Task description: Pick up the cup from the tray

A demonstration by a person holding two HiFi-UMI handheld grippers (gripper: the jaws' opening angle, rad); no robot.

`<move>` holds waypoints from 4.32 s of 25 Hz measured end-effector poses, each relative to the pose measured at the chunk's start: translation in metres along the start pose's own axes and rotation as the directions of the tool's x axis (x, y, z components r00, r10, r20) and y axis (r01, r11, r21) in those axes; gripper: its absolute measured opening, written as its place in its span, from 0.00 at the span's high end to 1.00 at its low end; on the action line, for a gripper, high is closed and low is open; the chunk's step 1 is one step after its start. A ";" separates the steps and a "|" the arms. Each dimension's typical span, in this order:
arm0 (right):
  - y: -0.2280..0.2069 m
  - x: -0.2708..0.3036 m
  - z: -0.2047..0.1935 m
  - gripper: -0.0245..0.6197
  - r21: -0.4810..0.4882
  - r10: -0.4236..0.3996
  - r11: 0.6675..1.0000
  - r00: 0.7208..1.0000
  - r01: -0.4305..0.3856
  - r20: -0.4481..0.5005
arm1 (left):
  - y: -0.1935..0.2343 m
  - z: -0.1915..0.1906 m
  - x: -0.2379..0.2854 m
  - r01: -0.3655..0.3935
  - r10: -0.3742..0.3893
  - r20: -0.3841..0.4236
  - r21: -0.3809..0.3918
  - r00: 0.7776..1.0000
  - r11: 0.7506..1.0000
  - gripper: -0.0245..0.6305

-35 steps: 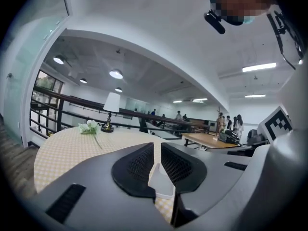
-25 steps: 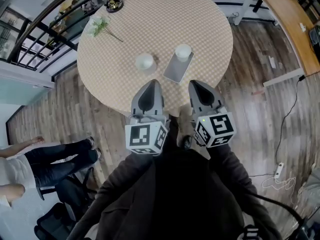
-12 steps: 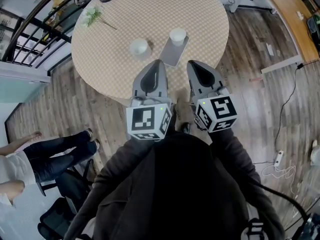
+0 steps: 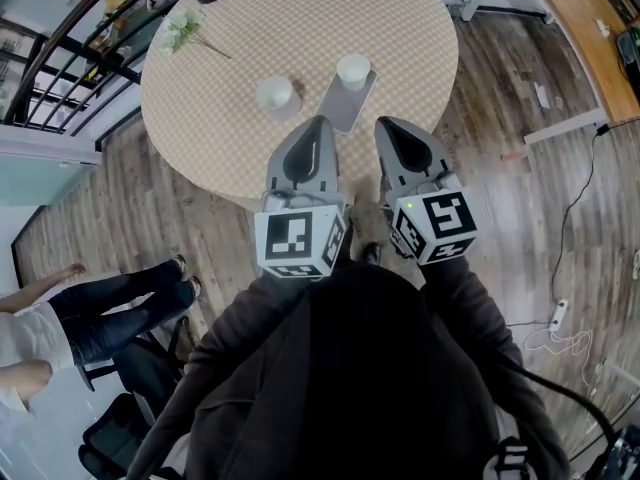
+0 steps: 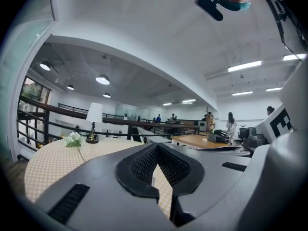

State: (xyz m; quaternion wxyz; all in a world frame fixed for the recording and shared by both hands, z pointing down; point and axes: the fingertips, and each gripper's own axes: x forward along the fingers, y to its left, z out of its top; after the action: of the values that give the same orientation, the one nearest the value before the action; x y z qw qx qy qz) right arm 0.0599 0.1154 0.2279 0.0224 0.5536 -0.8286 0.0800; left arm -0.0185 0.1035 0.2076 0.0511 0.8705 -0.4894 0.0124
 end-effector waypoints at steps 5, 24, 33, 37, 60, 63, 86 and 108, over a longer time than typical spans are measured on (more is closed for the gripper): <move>-0.003 0.002 0.002 0.95 -0.008 0.001 1.000 1.000 0.000 0.006 | 0.000 -0.002 0.005 -0.002 0.002 -0.006 0.008 1.000 1.000 0.95; -0.013 0.018 -0.009 0.95 0.020 -0.006 1.000 1.000 0.007 -0.022 | 0.004 -0.015 0.020 0.016 -0.016 -0.044 -0.012 0.999 1.000 0.96; -0.033 0.055 -0.037 0.95 0.056 -0.026 0.998 0.995 0.031 -0.100 | 0.019 -0.021 0.051 0.039 -0.039 -0.072 -0.006 0.997 0.999 0.96; -0.043 0.076 -0.054 0.95 0.080 -0.050 0.995 0.990 0.061 -0.135 | 0.037 -0.021 0.062 0.044 -0.045 -0.084 -0.020 0.995 0.999 0.95; -0.076 0.184 -0.146 0.47 -0.043 -0.050 0.998 0.906 0.034 -0.421 | 0.112 -0.046 0.138 0.014 -0.045 -0.199 -0.155 0.979 0.988 0.96; -0.081 0.190 -0.139 0.47 -0.063 -0.045 0.998 0.920 0.022 -0.390 | 0.115 -0.046 0.148 0.007 -0.039 -0.204 -0.156 0.978 0.988 0.95; -0.068 0.253 -0.113 0.47 -0.117 0.109 0.980 0.928 -0.160 -0.357 | 0.144 -0.034 0.147 -0.162 0.130 -0.176 -0.185 0.976 0.969 0.95; -0.061 0.252 -0.142 0.47 -0.119 0.162 0.963 0.872 -0.242 -0.463 | 0.146 -0.036 0.135 -0.215 0.179 -0.197 -0.185 0.964 0.959 0.95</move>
State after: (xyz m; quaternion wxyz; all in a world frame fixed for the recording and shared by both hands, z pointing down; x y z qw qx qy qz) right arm 0.0114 -0.1152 0.4061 0.2526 0.4261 -0.8581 0.1350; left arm -0.0719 -0.0833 0.2639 0.1827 0.8026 -0.5660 0.0450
